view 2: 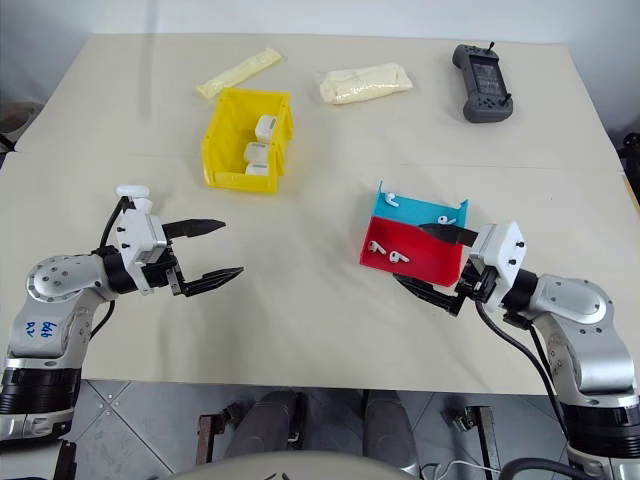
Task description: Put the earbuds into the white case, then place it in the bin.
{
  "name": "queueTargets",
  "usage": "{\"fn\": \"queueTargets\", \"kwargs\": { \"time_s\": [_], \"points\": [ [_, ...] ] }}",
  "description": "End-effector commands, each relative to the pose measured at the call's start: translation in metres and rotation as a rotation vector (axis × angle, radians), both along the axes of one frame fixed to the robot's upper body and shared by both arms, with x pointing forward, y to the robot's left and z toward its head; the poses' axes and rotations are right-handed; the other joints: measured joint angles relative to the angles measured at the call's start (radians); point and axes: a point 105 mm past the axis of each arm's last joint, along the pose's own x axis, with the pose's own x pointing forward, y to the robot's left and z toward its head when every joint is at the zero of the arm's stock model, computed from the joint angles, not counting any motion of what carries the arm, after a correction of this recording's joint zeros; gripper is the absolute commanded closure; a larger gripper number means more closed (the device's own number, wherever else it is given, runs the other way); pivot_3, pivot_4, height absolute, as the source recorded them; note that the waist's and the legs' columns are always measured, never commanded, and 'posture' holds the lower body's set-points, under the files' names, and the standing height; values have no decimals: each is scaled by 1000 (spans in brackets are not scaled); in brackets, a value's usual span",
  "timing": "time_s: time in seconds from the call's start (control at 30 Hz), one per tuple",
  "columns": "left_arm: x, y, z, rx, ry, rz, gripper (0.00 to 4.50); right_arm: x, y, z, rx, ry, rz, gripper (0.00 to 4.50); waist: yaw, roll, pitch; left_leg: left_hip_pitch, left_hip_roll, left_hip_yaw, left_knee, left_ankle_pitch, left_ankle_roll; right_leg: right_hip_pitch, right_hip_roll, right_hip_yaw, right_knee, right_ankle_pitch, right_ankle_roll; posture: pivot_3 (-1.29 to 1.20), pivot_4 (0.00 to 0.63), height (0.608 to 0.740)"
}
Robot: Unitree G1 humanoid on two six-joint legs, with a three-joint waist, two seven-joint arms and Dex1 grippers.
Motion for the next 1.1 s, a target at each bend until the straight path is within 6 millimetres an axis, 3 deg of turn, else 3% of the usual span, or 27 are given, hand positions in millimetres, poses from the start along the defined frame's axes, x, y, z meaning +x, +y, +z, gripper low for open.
{"fn": "queueTargets", "kwargs": {
  "time_s": [0.03,0.43,0.5,0.63,0.77,0.87,1.0,1.1],
  "points": [
    [1,-1,13,-8,-66,-4,32,-1,-1,10,-5,-40,4,0,0,0,0,0,0,0,0,0,0,0,0,0,0,0,0,0,150,740],
    [0,2,17,-36,-40,10,32,1,3,10,-2,-37,24,0,-1,0,0,0,0,0,0,0,0,0,0,0,0,0,0,0,150,740],
    [2,10,18,-49,-46,82,32,0,7,10,5,-35,52,0,-1,0,0,0,0,0,0,0,0,0,0,0,0,0,0,0,150,740],
    [-6,40,16,-100,-73,343,32,2,31,16,36,-81,137,0,-13,0,0,0,1,0,0,0,0,-1,0,1,0,0,0,0,150,740],
    [-34,67,7,-158,-59,624,32,-2,58,23,91,-141,249,0,-18,0,0,1,2,0,-1,-1,-1,-1,-1,1,0,0,0,0,150,740],
    [-52,81,1,-191,-34,798,32,-3,69,25,113,-164,299,0,-11,0,0,1,2,0,0,-1,-1,0,-2,1,-1,0,0,0,150,740],
    [-78,115,-14,-263,58,1157,32,1,80,28,152,-173,330,0,2,-1,0,1,1,0,0,-1,-1,1,-1,1,-1,1,-1,0,150,740],
    [-75,116,-11,-343,98,1213,32,4,82,26,159,-154,343,0,12,-1,-1,2,1,-1,0,-1,-1,1,0,1,0,1,-1,0,150,740]
  ]
}}
